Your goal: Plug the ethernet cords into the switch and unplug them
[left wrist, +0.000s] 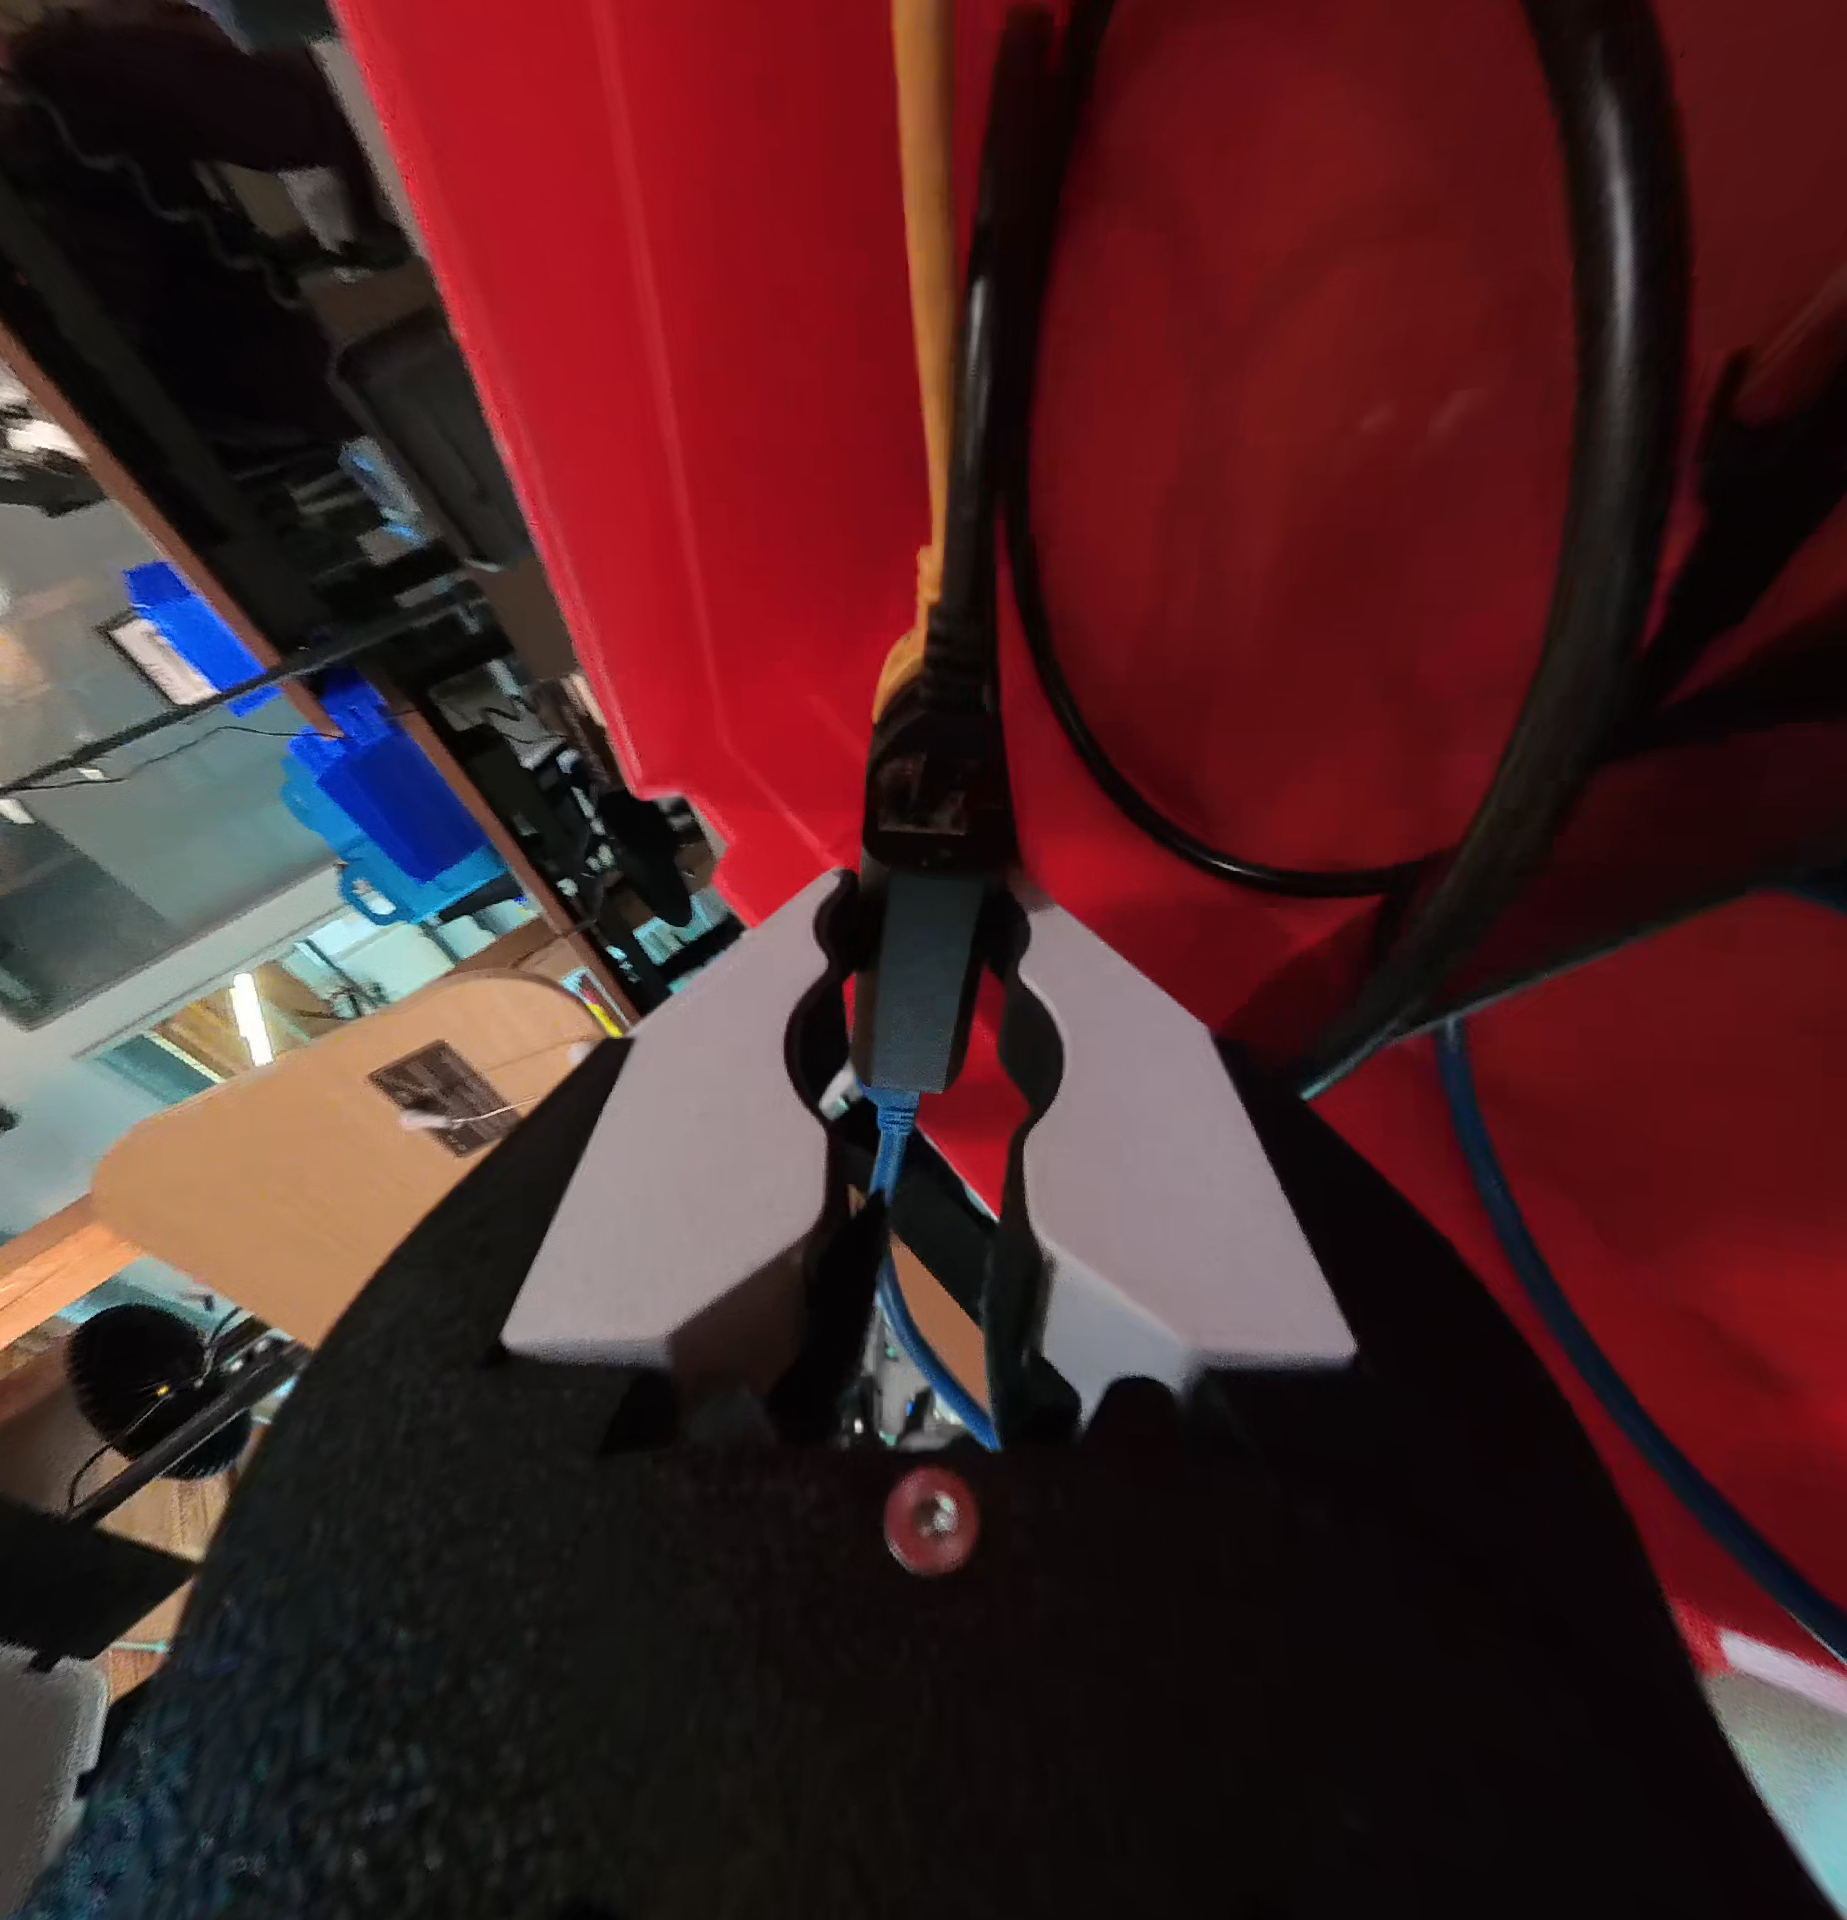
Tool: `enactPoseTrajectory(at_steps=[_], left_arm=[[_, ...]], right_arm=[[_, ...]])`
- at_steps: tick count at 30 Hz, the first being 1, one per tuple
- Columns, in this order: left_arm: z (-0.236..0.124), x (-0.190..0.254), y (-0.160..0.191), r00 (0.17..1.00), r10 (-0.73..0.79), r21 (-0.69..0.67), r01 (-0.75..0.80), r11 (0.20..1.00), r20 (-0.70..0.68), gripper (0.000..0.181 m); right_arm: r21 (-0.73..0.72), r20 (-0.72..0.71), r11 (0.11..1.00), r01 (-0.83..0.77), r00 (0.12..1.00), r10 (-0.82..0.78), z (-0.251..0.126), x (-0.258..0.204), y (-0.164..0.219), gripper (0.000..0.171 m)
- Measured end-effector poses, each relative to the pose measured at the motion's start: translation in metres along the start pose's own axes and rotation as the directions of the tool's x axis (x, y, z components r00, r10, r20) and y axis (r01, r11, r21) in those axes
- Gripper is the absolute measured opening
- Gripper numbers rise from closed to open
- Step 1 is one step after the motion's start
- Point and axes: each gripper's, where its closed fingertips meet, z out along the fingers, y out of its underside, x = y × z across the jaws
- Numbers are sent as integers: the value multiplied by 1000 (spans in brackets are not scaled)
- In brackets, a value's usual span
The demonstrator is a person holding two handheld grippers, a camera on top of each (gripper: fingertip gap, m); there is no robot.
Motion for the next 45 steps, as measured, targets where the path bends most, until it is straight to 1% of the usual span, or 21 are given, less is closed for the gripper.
enactPoseTrajectory(at_steps=[3,5,8,10,13,16,19,24,26,28,31,34,35,37,39,41,43,45], left_arm=[[-17,-18,5,980,-94,82,81,993,176,22],[-36,-32,15,936,-170,131,135,982,309,22],[-79,-55,37,827,-249,182,180,967,504,22],[-113,-74,54,738,-335,236,241,941,586,22],[-169,-110,79,614,-441,321,302,898,655,22],[-224,-146,93,518,-479,373,301,878,709,21],[-279,-180,94,432,-480,391,282,876,764,21],[-367,-235,85,279,-479,425,234,875,832,21],[-396,-257,81,250,-518,466,241,851,818,21],[-413,-275,71,265,-595,538,260,802,759,22],[-421,-292,47,304,-706,641,296,708,639,22],[-410,-290,9,346,-801,734,335,591,488,21],[-404,-285,-5,353,-817,746,350,567,455,22],[-387,-269,-32,383,-805,726,366,583,453,22],[-367,-245,-65,441,-790,724,357,590,426,21],[-343,-216,-94,496,-780,725,363,586,383,21],[-322,-185,-115,522,-777,734,361,576,353,21],[-303,-152,-137,562,-754,746,325,581,341,21]], right_arm=[[6,-6,1000,-3,1000,3,-1,1,-1,17],[7,-6,1000,-9,1000,10,-1,1,-1,17],[3,1,1000,-17,1000,17,2,-1,0,17],[3,9,1000,-21,1000,21,3,-4,0,17],[2,17,1000,-17,1000,17,4,-8,-1,17],[7,17,1000,-8,1000,8,4,-10,-3,16],[6,20,1000,-3,1000,3,5,-12,-3,16],[3,19,1000,-7,1000,7,6,-11,-2,16],[1,19,1000,-9,1000,9,6,-11,-1,16],[4,19,1000,-10,1000,10,7,-10,-1,16],[17,18,1000,-14,1000,13,6,-8,-4,16],[20,20,1000,-9,1000,9,5,-8,-5,16],[22,20,1000,-7,1000,7,5,-8,-5,16],[23,18,1000,-4,1000,3,5,-7,-5,16],[24,13,1000,-8,1000,8,4,-5,-5,16],[27,9,999,-20,1000,20,4,-3,-5,16],[26,7,999,-35,999,35,5,-2,-4,16],[25,7,999,-48,999,48,5,-1,-4,16]])
